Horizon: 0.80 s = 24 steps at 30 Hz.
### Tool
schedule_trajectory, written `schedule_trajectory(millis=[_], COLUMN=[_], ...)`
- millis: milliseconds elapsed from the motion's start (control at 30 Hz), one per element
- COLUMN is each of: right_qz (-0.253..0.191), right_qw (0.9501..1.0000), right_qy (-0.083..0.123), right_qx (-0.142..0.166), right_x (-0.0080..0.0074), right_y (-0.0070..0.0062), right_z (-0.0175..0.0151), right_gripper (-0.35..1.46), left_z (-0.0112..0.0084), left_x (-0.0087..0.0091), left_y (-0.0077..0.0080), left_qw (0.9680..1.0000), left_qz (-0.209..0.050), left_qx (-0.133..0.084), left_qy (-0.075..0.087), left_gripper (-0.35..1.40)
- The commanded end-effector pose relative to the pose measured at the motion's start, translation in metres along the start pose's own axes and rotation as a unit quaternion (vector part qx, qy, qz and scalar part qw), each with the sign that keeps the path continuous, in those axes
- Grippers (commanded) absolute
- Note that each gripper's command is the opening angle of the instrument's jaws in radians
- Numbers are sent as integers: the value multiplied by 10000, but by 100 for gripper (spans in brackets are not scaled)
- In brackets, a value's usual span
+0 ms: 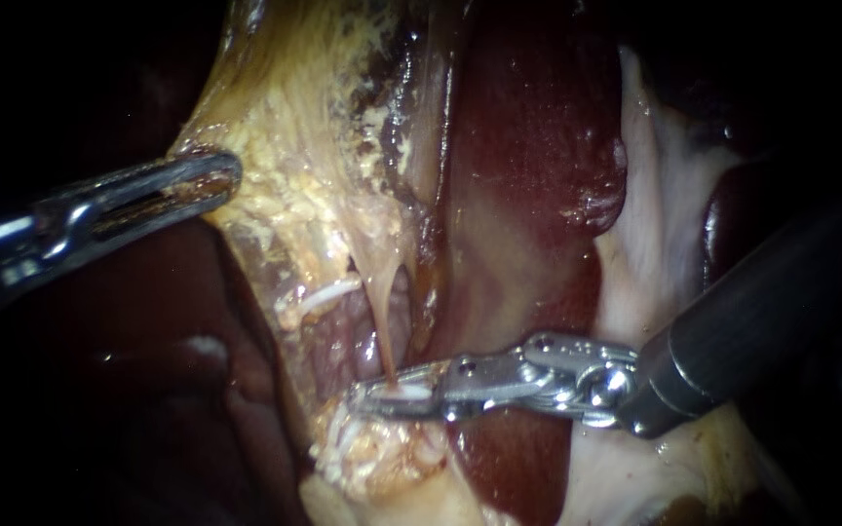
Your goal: Going back first clip right tube
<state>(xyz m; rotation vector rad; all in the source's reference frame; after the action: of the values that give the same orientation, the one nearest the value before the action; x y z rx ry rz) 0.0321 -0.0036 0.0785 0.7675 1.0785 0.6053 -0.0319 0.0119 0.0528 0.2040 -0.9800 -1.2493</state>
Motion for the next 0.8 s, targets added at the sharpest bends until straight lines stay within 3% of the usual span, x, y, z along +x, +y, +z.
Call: schedule_trajectory(millis=[33,233,400,467,800], right_qz=[0,1,-178,-327,-859], right_qw=[10000,10000,9998,9994,9960], right_qy=[0,1,44,89,253], right_qx=[2,1,16,-14,-23], right_x=[0,0,0,0,0], right_y=[0,0,4,5,-1], right_z=[0,0,0,0,-9], right_gripper=[-35,-27,38,51,60], left_z=[0,-1,-2,-2,-5], left_x=[0,0,0,0,-1], left_y=[0,-1,-2,-2,-4], left_qw=[10000,10000,10000,10000,10000], left_qz=[-1,-1,-2,-2,-5], left_qx=[-4,-6,-7,-7,-7], left_qy=[-1,-1,-1,-1,1], left_gripper=[-35,-35,-35,-35,-35])
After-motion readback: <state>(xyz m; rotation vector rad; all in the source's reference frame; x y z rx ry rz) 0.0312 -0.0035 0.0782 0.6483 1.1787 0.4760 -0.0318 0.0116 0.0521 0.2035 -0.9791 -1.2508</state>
